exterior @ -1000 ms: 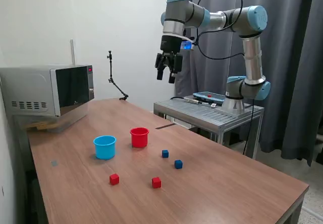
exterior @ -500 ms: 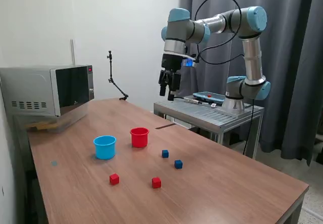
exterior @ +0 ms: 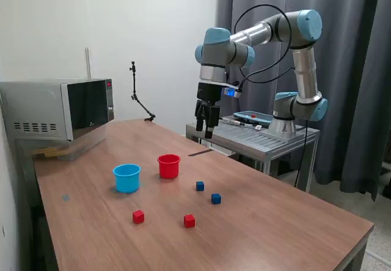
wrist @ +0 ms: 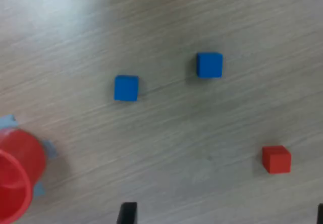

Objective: Place red objects in the red bin, and blue objects in the blue bin.

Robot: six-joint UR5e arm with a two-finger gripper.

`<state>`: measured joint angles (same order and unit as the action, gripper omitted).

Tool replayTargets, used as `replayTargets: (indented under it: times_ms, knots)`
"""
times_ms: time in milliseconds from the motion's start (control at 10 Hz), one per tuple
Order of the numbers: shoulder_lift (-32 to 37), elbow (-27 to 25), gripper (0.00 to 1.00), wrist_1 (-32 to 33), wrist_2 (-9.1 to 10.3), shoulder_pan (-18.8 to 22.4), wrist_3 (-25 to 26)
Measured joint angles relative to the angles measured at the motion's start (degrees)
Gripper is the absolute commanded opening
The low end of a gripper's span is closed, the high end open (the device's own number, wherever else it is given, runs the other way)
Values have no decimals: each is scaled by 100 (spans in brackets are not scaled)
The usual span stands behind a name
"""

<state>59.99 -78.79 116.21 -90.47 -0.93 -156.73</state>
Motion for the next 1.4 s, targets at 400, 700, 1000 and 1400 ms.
replayTargets:
  times_ms: [400,700,1000,1400]
  knots:
    - [-156,-230,100,286,-2,41,-96]
    - [-273,-386,100,511,-13,154,-126]
    - [-393,-503,100,724,-33,310,-46]
    - [-620,-569,100,1027,-44,451,208]
